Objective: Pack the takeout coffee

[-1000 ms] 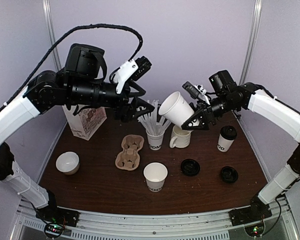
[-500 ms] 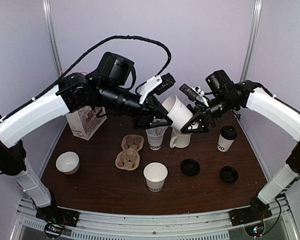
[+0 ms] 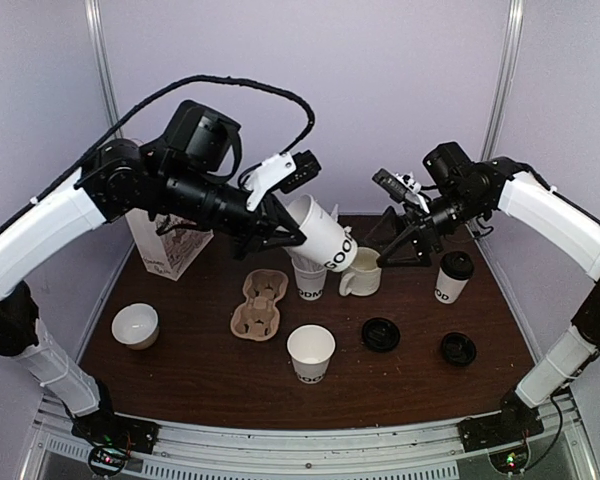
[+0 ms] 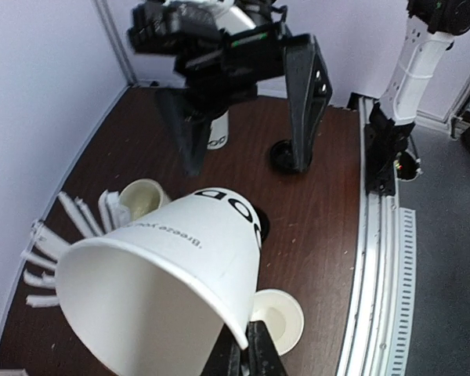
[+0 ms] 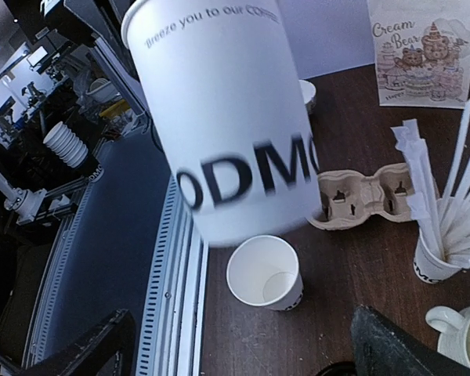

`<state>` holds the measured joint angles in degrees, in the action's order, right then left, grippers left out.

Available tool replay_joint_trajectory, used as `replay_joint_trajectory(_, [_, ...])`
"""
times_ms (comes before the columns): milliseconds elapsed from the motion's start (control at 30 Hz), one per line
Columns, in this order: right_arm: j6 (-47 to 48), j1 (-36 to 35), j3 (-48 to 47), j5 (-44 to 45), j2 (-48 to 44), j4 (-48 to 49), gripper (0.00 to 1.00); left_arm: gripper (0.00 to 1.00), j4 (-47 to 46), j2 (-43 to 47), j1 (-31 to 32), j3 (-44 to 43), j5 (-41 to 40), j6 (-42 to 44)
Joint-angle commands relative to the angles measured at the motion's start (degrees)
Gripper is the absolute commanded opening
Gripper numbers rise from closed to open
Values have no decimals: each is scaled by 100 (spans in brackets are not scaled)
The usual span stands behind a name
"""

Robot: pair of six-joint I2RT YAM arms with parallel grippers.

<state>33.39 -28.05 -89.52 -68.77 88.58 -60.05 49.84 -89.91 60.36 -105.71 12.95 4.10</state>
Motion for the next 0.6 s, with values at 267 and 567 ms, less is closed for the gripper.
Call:
replay_joint_trajectory(267, [-140,757,424,908,-341,156,97,0,1983,1269,-1055,2059,-2999,-1151])
replay_joint_trajectory(567, [-175,753,491,884,-423,188,95,0,1987,362,-2129,2527,-2881,-1343])
